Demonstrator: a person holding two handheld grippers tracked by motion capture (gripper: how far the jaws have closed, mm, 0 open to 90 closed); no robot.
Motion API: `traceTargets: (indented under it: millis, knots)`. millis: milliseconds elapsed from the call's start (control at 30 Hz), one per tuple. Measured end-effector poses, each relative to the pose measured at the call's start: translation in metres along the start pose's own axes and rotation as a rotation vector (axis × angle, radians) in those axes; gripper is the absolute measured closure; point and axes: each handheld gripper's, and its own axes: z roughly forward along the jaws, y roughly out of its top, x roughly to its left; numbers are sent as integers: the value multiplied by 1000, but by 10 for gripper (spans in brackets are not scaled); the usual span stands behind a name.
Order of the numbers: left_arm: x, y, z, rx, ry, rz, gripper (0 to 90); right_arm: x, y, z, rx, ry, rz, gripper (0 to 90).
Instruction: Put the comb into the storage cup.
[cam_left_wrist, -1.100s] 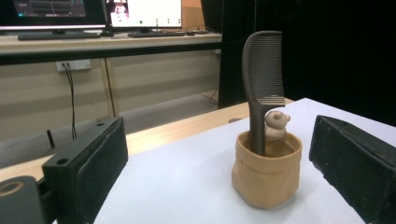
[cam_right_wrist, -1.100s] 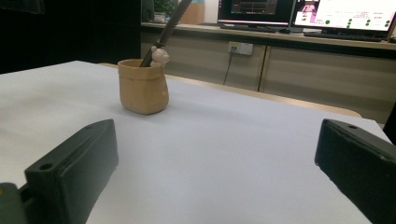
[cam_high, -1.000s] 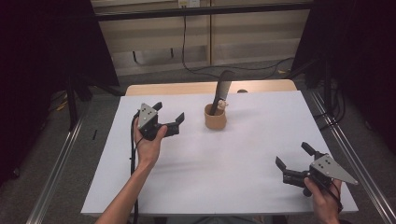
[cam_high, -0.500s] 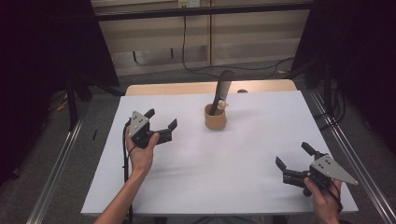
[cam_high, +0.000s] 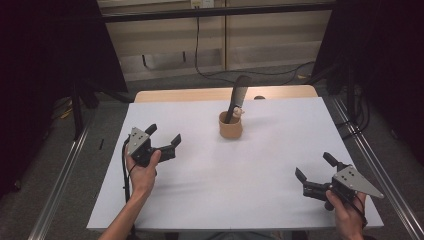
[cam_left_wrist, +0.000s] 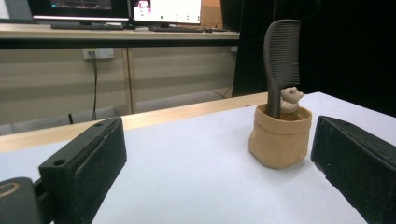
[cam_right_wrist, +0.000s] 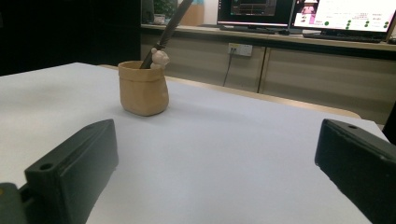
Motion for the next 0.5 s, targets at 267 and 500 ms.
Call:
traceTargets:
  millis: [267, 500]
  knots:
    - [6, -5, -14, -6, 33, -12, 35, 0, 0, 0, -1, -2, 4, 0]
    - [0, -5, -25, -2, 40, 40, 35, 0, 0, 0, -3, 0, 7, 0]
